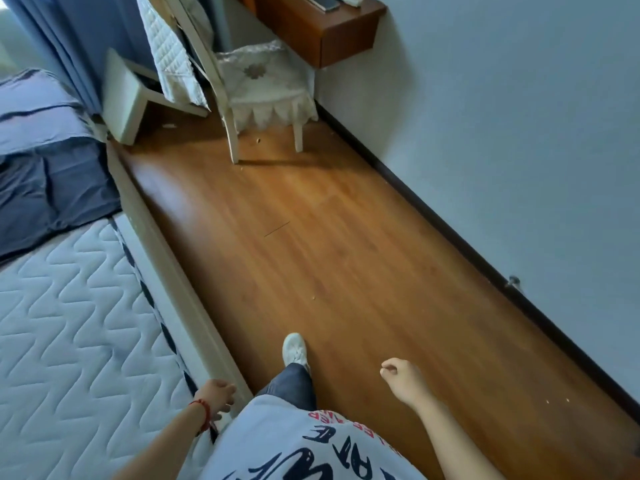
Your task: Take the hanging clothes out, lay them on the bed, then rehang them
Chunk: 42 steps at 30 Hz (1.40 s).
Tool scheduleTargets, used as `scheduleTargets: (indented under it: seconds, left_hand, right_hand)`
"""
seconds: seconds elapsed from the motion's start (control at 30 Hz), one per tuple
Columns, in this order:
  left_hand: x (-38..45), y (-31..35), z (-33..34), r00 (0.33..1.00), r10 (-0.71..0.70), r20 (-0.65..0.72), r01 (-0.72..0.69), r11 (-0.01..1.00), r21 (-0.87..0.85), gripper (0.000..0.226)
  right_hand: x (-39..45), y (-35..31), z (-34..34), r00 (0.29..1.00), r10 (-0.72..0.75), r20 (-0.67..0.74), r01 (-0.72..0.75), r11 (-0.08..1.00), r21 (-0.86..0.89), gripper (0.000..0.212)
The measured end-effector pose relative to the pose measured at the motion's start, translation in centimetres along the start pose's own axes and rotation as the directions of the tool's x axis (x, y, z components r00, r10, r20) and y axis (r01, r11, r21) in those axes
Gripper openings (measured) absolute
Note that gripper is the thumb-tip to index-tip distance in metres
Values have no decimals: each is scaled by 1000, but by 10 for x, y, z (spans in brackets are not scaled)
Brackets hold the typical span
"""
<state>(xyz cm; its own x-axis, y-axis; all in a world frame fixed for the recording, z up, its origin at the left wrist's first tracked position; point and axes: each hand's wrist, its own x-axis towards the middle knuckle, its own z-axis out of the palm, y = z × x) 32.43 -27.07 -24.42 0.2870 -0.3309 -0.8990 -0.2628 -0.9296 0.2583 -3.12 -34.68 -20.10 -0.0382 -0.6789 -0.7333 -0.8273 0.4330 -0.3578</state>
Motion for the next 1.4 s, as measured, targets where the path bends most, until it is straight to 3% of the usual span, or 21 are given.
scheduleTargets:
  seconds: [0.2,0.43,0.57,0.67,0.77,0.83,0.93,1.1,1.23,1.4]
  left_hand:
    - [46,102,-56,993,47,-104,-50,998,-25,27]
    - [76,208,-131,982,128,-139,-158,960,-233,18]
    - [108,231,-155,992,-2,-129,-49,919,-391,21]
    - [134,243,-170,983,-119,-138,43,888,-459,25]
    - [147,262,-187,948,-246,-202,101,833,-544,23]
    - [150,282,-203,920,-303,-250,97,791,-604,19]
    - [160,317,-241,901,-318,-296,49,752,-657,16]
    - [186,361,-301,884,-341,-319,-43,620,-783,15]
    - [229,368,-353,877,-395,-272,-16,543,-840,16]
    - [282,367,-439,875,-444,-193,41,466,-884,20]
  right_hand:
    - [85,-90,-47,999,-26,-22,24,997,-74,25]
    - [176,-199,-92,996,-90,25,92,992,-87,14]
    - [243,-263,-110,989,-129,71,136,985,-103,27]
    - [302,-322,-122,978,-167,122,181,978,-106,14]
    - [352,-387,-140,960,-206,190,234,963,-135,10]
    - [376,-439,-152,943,-242,230,286,941,-184,19]
    - [413,-524,-161,905,-306,296,385,885,-262,33]
    - [450,-658,-145,844,-385,372,495,827,-266,21]
    - [467,-753,-113,798,-424,429,552,800,-235,12]
    - [497,-849,-70,800,-411,438,543,805,-237,12]
